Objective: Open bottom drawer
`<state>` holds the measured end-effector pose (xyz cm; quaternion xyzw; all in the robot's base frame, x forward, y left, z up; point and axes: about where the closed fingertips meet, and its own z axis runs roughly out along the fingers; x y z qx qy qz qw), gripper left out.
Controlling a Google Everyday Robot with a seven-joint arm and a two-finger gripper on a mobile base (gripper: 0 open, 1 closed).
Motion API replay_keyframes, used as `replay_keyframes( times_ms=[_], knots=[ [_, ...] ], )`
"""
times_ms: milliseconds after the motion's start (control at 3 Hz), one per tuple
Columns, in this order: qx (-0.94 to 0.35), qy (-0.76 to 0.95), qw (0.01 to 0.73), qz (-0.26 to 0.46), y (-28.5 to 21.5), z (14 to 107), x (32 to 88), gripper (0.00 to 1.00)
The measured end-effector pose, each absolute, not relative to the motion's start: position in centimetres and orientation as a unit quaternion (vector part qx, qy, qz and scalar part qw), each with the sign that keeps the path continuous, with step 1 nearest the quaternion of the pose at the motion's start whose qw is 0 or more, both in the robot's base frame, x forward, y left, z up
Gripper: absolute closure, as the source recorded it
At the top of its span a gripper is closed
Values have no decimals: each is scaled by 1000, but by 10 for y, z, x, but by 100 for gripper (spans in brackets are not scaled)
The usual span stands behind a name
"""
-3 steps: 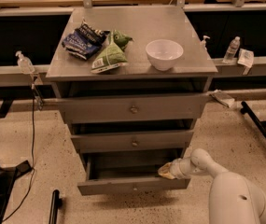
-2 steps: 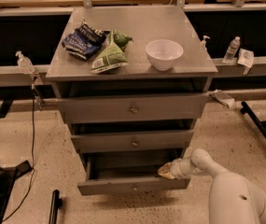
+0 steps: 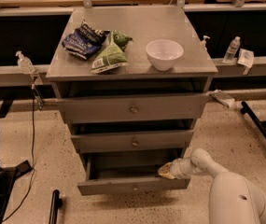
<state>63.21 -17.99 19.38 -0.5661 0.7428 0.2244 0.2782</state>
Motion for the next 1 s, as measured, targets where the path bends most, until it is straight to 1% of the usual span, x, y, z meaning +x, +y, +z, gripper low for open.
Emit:
replay_keyframes(
  times_ms=[333, 1000],
  knots=[
    [-566, 743, 278, 224, -180, 194, 632, 66],
    [-566, 743, 278, 225, -180, 194, 632, 20]
  ],
)
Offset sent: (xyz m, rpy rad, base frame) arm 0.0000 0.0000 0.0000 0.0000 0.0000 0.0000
